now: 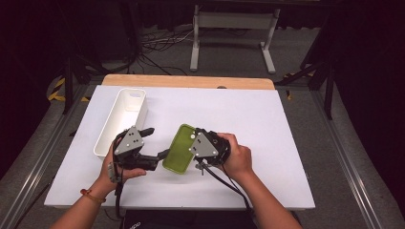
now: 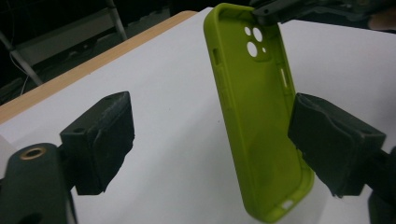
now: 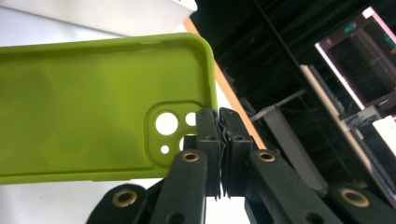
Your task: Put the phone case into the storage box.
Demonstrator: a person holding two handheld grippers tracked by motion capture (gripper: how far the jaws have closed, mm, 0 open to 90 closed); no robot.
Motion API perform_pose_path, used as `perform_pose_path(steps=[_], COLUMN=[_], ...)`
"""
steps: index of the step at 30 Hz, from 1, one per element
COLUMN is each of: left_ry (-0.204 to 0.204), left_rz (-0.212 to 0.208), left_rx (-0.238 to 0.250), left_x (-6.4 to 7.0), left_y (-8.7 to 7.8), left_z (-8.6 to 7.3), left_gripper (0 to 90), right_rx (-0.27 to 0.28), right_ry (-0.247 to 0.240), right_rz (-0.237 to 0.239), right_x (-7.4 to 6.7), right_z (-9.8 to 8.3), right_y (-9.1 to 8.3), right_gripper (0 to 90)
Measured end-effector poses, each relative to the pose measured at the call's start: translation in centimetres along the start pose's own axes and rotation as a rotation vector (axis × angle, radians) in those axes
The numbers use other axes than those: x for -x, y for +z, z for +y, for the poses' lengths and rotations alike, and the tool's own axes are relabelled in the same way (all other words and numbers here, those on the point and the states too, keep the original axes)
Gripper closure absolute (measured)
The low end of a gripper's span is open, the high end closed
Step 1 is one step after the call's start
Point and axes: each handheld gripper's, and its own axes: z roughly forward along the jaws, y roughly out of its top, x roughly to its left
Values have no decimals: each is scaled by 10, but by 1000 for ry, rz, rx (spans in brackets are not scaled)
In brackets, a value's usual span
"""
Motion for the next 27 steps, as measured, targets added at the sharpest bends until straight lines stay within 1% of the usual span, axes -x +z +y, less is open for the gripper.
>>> perform_pose_path(steps=[2,3,5,6,7,8,9,10,11,12,13,15,16,18,20,22,23,24,25,26,27], left_ry=[-5,-9,-12,-12,-6,-6,-7,1,-6,-6,-3,-5,-5,-4,-13,-7,-17,-14,-17,-19,-20], left_rz=[-5,-5,-24,-23,-26,-26,-40,-34,-46,-54,-45,-53,-53,-55,-75,-73,-93,-91,-99,-103,-104], left_rx=[-4,-2,-1,-3,-2,-2,-1,-3,0,0,3,7,7,8,11,10,13,17,20,24,25], left_x=[-2,-2,-3,-2,-2,-2,-2,-2,-2,-2,-2,-3,-3,-4,-4,-5,-5,-5,-6,-6,-5], left_y=[6,8,14,16,17,17,20,22,23,23,24,25,25,25,24,23,23,22,22,22,22], left_z=[4,6,11,12,14,14,16,18,18,19,19,19,19,19,19,20,20,20,21,21,21], left_gripper=[184,192,242,250,270,322,322,335,360,400,409,458,474,479,523,526,547,572,585,626,639], right_rx=[11,20,29,31,38,38,43,55,61,67,70,76,76,87,84,89,91,92,97,97,95], right_ry=[-18,-28,-53,-70,-82,-82,-98,-119,-135,-153,-165,-197,-197,-227,-231,-251,-256,-278,-290,-303,-304], right_rz=[-5,-16,-21,-32,-40,-40,-48,-61,-76,-86,-94,-118,-118,-141,-145,-149,-154,-162,-172,-178,-186], right_x=[-3,-5,-8,-10,-11,-11,-13,-16,-17,-19,-20,-23,-23,-26,-27,-28,-30,-32,-33,-34,-34], right_z=[2,3,5,7,8,8,9,10,11,12,13,14,14,14,14,14,14,14,14,14,15], right_y=[-2,-2,-4,-5,-6,-6,-6,-8,-9,-9,-10,-11,-11,-12,-12,-12,-12,-12,-12,-12,-11], right_gripper=[885,884,884,885,884,884,884,884,884,884,884,884,884,883,884,883,883,883,883,882,883])
